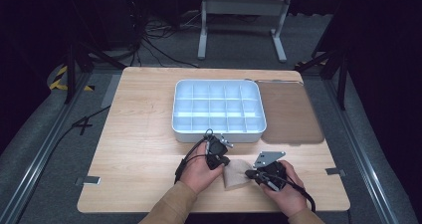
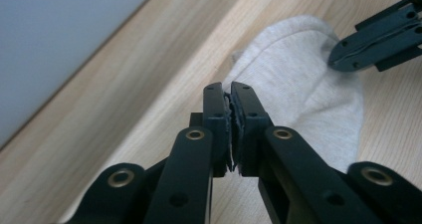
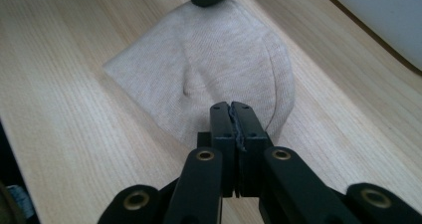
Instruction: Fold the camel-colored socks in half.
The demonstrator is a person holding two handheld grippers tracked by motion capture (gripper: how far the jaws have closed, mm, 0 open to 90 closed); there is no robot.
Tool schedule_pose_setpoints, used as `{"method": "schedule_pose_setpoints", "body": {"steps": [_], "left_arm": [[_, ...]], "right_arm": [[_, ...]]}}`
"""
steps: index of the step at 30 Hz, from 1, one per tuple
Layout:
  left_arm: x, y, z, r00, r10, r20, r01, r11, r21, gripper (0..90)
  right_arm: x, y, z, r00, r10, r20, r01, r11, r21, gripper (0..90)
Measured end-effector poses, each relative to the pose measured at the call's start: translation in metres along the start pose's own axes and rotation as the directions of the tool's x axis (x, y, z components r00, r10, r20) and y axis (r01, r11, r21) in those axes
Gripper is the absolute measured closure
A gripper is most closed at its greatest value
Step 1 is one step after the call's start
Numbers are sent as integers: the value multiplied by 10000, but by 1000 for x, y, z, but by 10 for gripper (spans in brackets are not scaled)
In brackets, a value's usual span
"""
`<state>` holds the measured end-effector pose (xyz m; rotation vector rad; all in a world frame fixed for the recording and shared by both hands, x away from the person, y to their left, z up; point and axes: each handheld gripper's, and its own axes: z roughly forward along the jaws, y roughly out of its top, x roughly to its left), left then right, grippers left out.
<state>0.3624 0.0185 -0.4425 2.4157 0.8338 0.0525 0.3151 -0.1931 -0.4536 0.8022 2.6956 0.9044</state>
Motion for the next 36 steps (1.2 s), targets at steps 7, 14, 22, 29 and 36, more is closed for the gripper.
{"method": "schedule_pose_setpoints", "body": {"steps": [7, 14, 22, 29, 36], "left_arm": [[2, -6, -14, 9999, 25, -146, -30, 9994, -352, 789], [-1, -12, -24, 10000, -17, -5, 17, 10000, -46, 775], [2, -23, -22, 9999, -161, -62, 164, 9981, 585, 776], [2, -27, -14, 9998, -159, 74, 151, 9952, 970, 770], [-2, -25, -5, 9999, 40, 118, -55, 9920, 1262, 775]], "right_arm": [[-3, 9, -21, 9996, 280, -61, -283, 9970, -726, 898], [3, 16, -9, 9967, 626, -523, -673, 9935, -919, 884], [1, 20, 6, 9963, 701, -493, -725, 9962, -488, 886], [-9, 15, 16, 9804, 1797, -806, -1793, 9837, 124, 896], [-5, 14, 14, 9814, 1774, -735, -1757, 9840, 293, 897]]}}
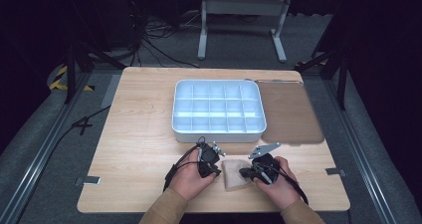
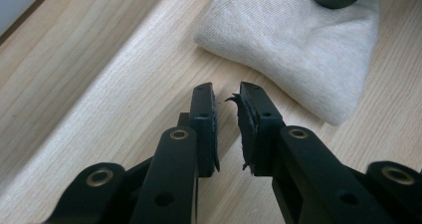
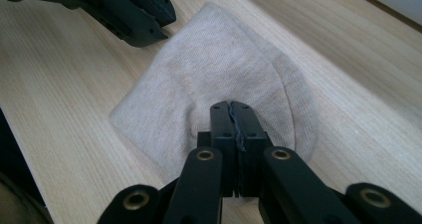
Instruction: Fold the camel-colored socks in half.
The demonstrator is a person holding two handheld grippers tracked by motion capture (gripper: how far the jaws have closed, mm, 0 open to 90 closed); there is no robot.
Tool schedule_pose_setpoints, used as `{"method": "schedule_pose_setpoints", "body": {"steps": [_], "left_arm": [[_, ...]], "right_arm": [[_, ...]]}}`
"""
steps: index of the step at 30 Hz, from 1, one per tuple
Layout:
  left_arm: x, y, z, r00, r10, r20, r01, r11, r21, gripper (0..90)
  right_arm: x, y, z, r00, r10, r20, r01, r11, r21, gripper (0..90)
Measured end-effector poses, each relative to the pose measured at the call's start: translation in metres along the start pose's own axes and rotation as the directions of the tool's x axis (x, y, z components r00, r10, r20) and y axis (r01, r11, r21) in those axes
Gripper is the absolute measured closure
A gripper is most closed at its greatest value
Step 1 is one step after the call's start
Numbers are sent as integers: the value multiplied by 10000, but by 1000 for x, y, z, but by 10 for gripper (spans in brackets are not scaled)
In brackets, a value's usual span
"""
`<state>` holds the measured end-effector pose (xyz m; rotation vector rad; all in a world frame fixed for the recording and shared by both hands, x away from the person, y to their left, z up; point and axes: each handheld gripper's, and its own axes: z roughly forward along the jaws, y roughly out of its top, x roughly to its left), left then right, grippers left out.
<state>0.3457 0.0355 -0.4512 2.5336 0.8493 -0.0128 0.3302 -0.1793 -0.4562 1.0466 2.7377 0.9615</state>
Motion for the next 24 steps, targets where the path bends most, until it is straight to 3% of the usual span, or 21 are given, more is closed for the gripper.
{"method": "schedule_pose_setpoints", "body": {"steps": [14, 24], "left_arm": [[-8, 4, 4, 9985, 230, 504, -235, 9997, 100, 790], [-9, 5, 3, 9959, 298, 853, -267, 9989, -380, 802]], "right_arm": [[5, -2, -1, 9998, -88, 169, 88, 10000, -11, 895], [7, -3, -1, 9993, -280, 235, 282, 9996, -72, 893]]}}
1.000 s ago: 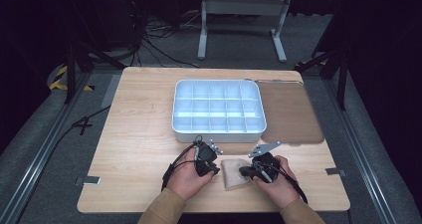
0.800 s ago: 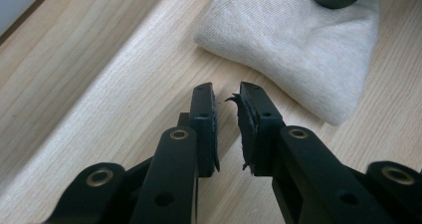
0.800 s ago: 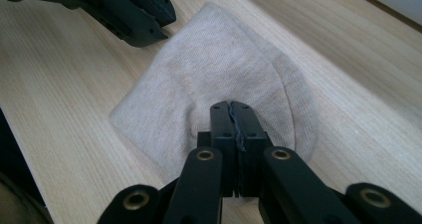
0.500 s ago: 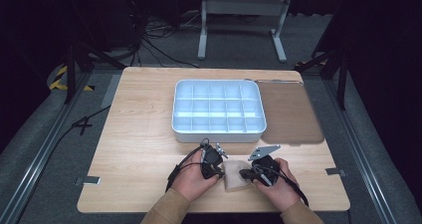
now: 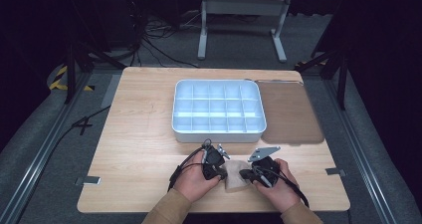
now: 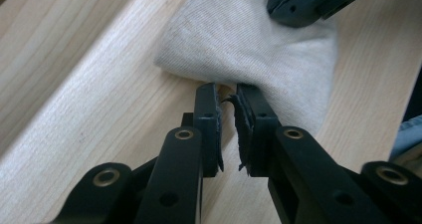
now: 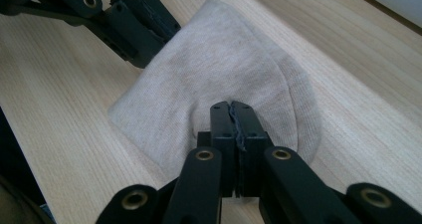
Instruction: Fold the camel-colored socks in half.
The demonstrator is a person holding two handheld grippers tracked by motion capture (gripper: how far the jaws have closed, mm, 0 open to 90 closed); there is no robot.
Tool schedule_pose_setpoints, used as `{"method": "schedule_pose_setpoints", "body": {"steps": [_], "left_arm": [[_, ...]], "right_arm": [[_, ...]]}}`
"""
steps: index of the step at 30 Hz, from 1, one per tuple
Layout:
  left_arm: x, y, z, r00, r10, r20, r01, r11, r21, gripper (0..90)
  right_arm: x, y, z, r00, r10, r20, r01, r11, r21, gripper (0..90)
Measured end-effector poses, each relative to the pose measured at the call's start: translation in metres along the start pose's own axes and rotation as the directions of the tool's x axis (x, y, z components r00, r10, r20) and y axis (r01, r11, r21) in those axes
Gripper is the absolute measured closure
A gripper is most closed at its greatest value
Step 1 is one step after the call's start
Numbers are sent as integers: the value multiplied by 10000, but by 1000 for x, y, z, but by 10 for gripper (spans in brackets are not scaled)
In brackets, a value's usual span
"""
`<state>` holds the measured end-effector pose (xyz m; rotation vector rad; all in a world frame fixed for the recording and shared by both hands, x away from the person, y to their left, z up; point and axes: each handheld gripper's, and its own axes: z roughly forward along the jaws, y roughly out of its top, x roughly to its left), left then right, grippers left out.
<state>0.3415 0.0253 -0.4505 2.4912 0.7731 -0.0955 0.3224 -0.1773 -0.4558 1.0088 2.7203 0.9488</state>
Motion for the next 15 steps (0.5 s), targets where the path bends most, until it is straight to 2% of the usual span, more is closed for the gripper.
{"method": "schedule_pose_setpoints", "body": {"steps": [3, 9, 10, 13, 15], "left_arm": [[-1, 1, -1, 9998, 178, 36, -177, 9993, -325, 802], [-4, 3, -4, 9993, 332, 179, -320, 9975, -630, 807], [-6, 4, -5, 9987, 471, 216, -452, 9959, -786, 807], [-10, 6, -6, 9979, 615, 219, -593, 9944, -877, 807], [-13, 7, -6, 9969, 692, 372, -656, 9937, -908, 811]], "right_arm": [[1, 0, 0, 10000, -72, -4, 72, 10000, 20, 892], [2, 0, 0, 9999, -139, 37, 139, 9999, 15, 892], [3, 0, -1, 9999, -158, 35, 158, 9999, 35, 892], [6, 0, 0, 9998, -182, -84, 182, 9998, 28, 891], [9, 1, 1, 9995, -190, -250, 189, 9998, -16, 889]]}}
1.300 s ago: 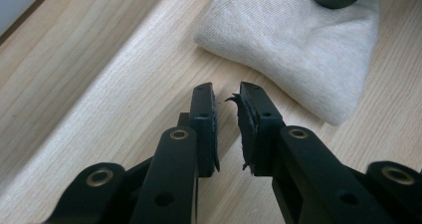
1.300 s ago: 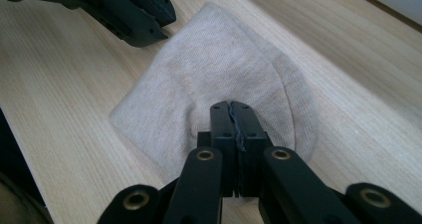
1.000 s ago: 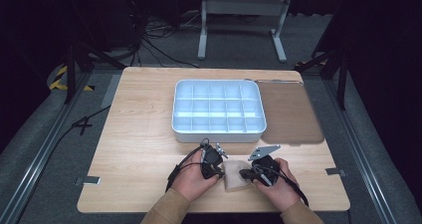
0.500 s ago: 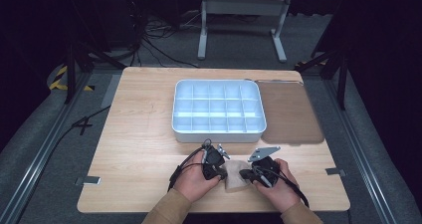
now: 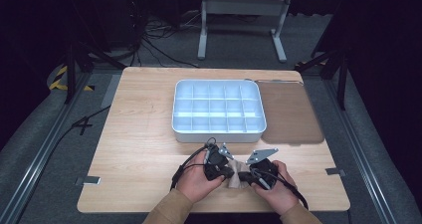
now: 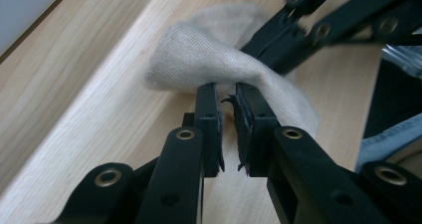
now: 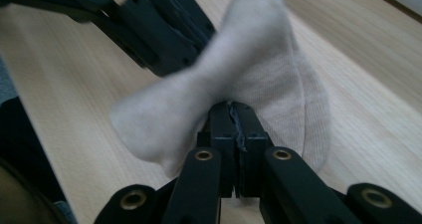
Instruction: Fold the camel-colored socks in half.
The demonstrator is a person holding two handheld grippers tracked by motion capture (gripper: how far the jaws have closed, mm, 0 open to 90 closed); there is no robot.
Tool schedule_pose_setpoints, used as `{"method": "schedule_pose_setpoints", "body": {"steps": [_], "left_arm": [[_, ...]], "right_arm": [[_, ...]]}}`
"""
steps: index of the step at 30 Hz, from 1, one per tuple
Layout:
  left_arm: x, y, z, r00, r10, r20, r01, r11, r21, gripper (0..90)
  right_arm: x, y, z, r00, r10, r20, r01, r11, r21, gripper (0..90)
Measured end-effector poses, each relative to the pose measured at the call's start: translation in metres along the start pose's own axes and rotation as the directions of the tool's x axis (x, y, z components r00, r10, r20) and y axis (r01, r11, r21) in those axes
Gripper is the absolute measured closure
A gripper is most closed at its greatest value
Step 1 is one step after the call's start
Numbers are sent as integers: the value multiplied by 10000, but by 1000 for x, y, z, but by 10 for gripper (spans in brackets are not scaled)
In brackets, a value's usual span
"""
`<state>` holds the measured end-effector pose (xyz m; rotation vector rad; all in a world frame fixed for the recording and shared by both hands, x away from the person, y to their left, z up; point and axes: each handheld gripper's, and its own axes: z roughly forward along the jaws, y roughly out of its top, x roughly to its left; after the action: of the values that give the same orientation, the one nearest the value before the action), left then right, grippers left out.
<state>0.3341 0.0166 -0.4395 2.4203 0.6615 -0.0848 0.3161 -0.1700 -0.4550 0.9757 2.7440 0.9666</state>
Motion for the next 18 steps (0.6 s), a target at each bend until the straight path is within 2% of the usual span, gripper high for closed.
{"method": "schedule_pose_setpoints", "body": {"steps": [3, 12, 14, 18], "left_arm": [[-5, 1, 2, 9998, 112, -182, -110, 9998, 143, 834], [-2, 1, -1, 9998, 85, -169, -83, 9999, 131, 823], [-2, 0, -2, 9999, 0, -147, 2, 9999, 152, 819], [-1, 0, -2, 9999, -8, -149, 10, 9998, 180, 818]], "right_arm": [[6, 1, 3, 9995, -309, 80, 309, 9995, -19, 889], [2, 1, 0, 9993, -364, -24, 364, 9993, -112, 863], [-2, 1, -7, 9995, -311, -49, 309, 9991, -286, 866], [-19, -2, -28, 9996, 260, 106, -255, 9985, -488, 884]]}}
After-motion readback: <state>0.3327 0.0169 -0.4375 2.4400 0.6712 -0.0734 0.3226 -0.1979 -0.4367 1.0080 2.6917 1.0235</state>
